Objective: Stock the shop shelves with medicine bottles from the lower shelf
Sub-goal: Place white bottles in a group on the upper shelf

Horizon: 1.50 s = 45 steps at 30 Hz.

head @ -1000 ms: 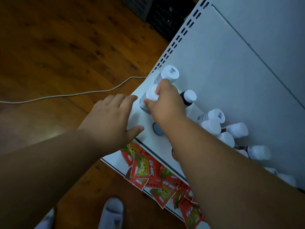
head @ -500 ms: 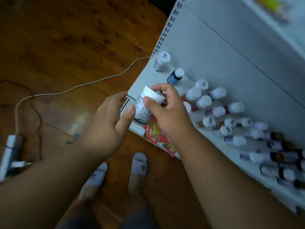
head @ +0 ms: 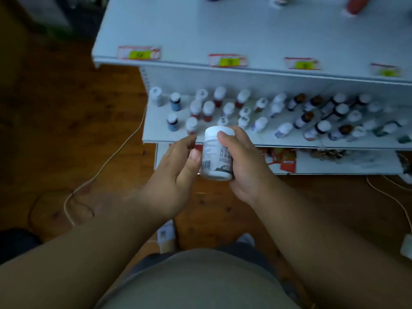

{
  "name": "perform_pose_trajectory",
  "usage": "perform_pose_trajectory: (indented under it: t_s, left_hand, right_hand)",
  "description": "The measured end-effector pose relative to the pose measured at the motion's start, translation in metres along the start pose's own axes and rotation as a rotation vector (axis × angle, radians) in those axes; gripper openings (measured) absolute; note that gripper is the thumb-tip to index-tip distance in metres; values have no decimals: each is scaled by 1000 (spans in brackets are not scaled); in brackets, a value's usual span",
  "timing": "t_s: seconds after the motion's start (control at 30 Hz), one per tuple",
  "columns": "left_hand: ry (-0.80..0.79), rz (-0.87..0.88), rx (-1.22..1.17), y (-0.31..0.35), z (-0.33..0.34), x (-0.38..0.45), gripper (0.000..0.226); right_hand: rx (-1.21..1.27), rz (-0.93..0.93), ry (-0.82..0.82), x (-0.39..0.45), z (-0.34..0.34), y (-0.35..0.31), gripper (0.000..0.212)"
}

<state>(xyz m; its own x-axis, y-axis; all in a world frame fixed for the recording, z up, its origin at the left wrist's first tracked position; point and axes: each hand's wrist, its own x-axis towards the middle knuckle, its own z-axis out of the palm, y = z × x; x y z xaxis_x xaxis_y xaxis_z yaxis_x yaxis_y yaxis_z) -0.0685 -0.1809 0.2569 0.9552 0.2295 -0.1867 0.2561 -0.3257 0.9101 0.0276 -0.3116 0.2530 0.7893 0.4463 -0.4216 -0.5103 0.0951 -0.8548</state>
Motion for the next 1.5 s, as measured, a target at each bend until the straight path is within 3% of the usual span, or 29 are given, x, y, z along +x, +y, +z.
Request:
perform_pose_trajectory:
  t_s: [0.1, 0.23, 0.37, 0.53, 0.7, 0.9, 1.1, 1.33, 1.5]
  left_hand:
    - [-105, 112, 35, 45, 51, 16, 82]
    - [-248, 239, 95, 113, 150, 36, 89]
    - [-397, 316, 72, 174, 251, 52, 96]
    - [-495, 451, 151, 238, 345, 77, 92]
    - [-565, 550, 231, 284, 421, 131, 88]
    - [-727, 610, 245, 348, 524, 205, 100]
    - [-886, 710, 227, 420, 627, 240, 75]
    - [-854, 720, 277, 475, 759, 278, 80]
    - [-732, 621, 293, 515, 837, 311, 88]
  right_hand:
    - [31, -119, 100, -33, -59, -40, 38]
    - [91, -244, 221, -84, -162, -91, 49]
    - [19, -339, 410, -128, -259, -128, 31]
    - [129, -385, 555, -157, -357, -175, 8]
    - [90, -461, 654, -150, -442, -216, 8]
    - [-17, -495, 856, -146, -540, -274, 24]
    - [-42, -572, 1013, -164, -644, -322, 18]
    - [-116, -561, 1069, -160, -792, -358, 16]
    - [-236, -518, 952, -146, -898, -408, 13]
